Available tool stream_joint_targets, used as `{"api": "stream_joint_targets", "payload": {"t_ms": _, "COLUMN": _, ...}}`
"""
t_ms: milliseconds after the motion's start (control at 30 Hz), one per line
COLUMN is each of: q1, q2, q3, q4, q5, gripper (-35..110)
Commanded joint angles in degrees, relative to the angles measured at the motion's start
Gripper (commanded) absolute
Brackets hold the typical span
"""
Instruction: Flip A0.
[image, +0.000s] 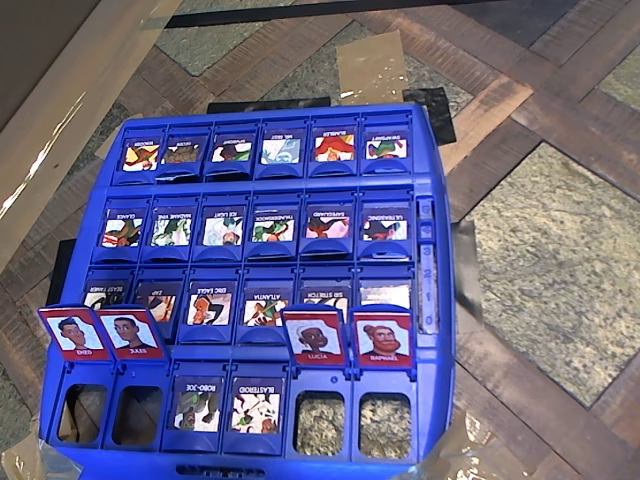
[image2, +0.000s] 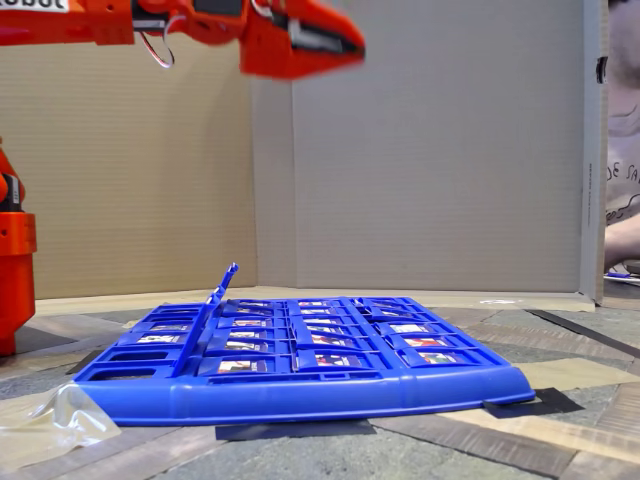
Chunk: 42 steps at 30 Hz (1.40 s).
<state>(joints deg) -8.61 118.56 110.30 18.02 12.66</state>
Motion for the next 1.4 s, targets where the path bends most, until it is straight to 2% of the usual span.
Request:
{"api": "stream_joint_targets", "payload": {"t_ms": 0, "q1": -0.18, "q2": -1.58, "q3": -2.46, "q4": 5.62, "q5": -1.93, "gripper": 0}}
{"api": "stream_joint_targets", "payload": {"t_ms": 333, "q1": -5.01, "q2": -3.16, "q3": 4.22, "q4": 24.61, "q5": -7.56, "gripper": 0}}
{"api": "stream_joint_targets", "payload": {"t_ms": 600, "q1": -6.59, "q2": -2.2, "q3": 10.9, "q4": 31.99, "q5": -9.32, "gripper": 0}}
{"api": "stream_joint_targets", "payload": {"t_ms": 1100, "q1": -11.16, "q2": -17.75, "q3": 0.97, "q4": 31.38, "q5": -6.06, "gripper": 1}}
{"api": "stream_joint_targets", "payload": {"t_ms": 1367, "q1": -12.83, "q2": -17.84, "q3": 2.55, "q4": 33.31, "q5": -5.54, "gripper": 1}}
